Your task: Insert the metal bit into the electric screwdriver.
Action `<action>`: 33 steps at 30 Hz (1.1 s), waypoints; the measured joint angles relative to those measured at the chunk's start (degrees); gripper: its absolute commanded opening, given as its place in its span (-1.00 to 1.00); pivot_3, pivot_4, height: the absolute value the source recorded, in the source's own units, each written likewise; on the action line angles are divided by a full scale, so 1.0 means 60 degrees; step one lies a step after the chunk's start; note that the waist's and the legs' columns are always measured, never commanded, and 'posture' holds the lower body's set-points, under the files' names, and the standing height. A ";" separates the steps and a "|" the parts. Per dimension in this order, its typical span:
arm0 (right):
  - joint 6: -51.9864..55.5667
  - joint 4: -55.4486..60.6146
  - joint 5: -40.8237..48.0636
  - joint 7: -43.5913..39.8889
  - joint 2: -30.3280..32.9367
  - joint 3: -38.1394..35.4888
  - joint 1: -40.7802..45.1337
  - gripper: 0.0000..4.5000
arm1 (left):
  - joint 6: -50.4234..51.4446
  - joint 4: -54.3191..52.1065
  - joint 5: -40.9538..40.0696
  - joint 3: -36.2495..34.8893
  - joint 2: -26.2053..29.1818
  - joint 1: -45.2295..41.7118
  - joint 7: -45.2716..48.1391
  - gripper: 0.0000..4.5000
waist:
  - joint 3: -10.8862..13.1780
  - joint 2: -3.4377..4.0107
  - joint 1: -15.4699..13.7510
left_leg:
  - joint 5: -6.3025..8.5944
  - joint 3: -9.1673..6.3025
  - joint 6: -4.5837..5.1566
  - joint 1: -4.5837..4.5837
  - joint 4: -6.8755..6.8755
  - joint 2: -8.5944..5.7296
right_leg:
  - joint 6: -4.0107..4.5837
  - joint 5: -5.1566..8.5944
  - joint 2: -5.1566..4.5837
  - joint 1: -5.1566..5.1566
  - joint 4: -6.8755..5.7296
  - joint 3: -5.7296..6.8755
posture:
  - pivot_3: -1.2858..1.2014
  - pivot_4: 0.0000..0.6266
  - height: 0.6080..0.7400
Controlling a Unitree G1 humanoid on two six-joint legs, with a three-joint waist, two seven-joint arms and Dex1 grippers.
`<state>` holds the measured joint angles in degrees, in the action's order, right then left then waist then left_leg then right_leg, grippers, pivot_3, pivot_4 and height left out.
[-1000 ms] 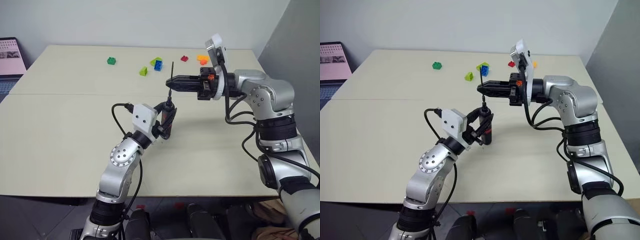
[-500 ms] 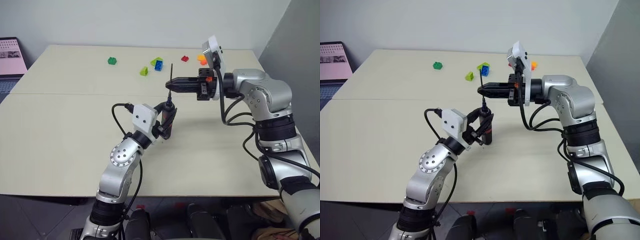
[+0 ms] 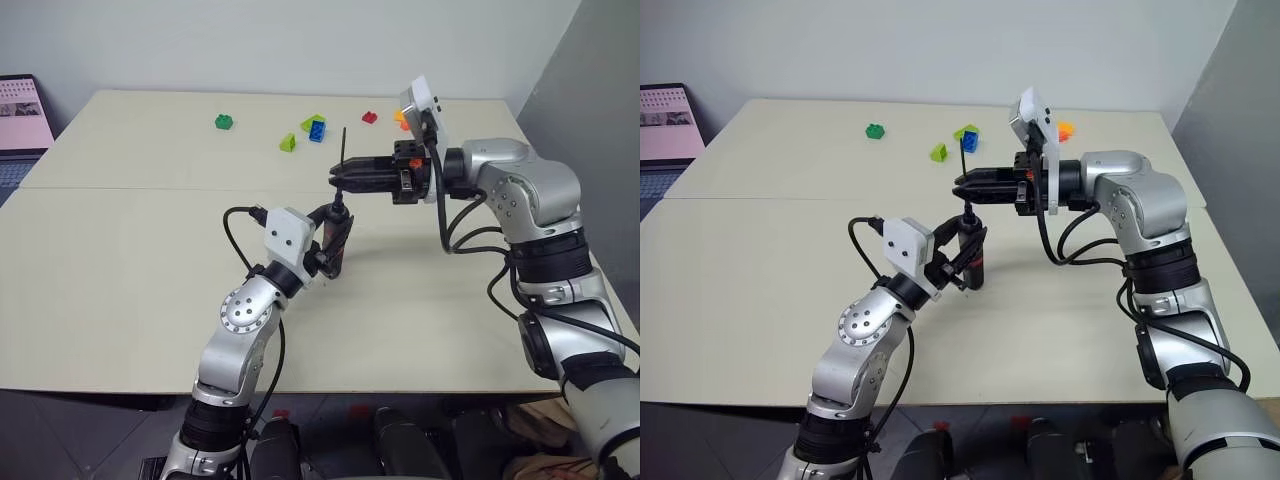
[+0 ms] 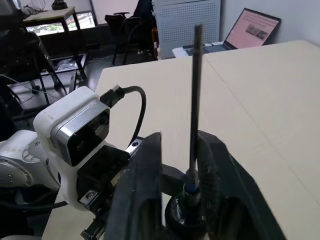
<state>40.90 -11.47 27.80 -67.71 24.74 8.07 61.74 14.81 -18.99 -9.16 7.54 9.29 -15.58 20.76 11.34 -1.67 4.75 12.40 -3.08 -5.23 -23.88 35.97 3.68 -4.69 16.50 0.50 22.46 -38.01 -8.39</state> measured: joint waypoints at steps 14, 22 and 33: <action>0.0017 0.0511 0.0025 0.0065 0.0520 -0.0059 -0.0541 0.17 | 0.0001 0.0150 -0.0013 0.0000 0.0002 -0.0144 0.0015 -0.28 | 0.0000 0.0000 -0.0001 | 0.0000 -0.0001 0.0000 -0.0002 0.0000 -0.0001 | 0.0000 0.0000 0.0000 0.0000 0.0001 0.0001 | 0.03 -0.52 1.00; 0.0365 0.1980 0.0389 0.0685 0.1551 -0.1213 -0.1727 0.17 | 0.0191 0.0677 0.0163 -0.0066 0.0393 -0.0945 0.0015 -0.28 | 0.0001 -0.0002 -0.0017 | 0.0000 -0.0002 0.0000 -0.0008 0.0001 -0.0002 | -0.0006 0.0004 0.0000 0.0007 0.0000 0.0001 | 0.03 -0.52 1.00; 0.0308 0.5371 0.0121 0.1925 0.3703 -0.2500 -0.4520 0.17 | 0.0224 0.4499 0.2256 0.1251 0.3686 -0.5884 0.2868 -0.28 | 0.0004 0.0002 -0.0218 | -0.0002 -0.0005 -0.0001 -0.0126 -0.0001 -0.0009 | 0.0000 -0.0002 -0.0003 0.0128 0.0006 0.0009 | 0.03 -0.52 1.00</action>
<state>42.75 20.76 28.53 -56.16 46.96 -6.93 34.62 16.15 8.01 4.38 15.04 31.41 -50.88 37.97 11.36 -1.66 3.44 12.39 -3.11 -5.23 -24.64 35.96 3.62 -4.69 16.49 0.48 23.22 -37.97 -8.33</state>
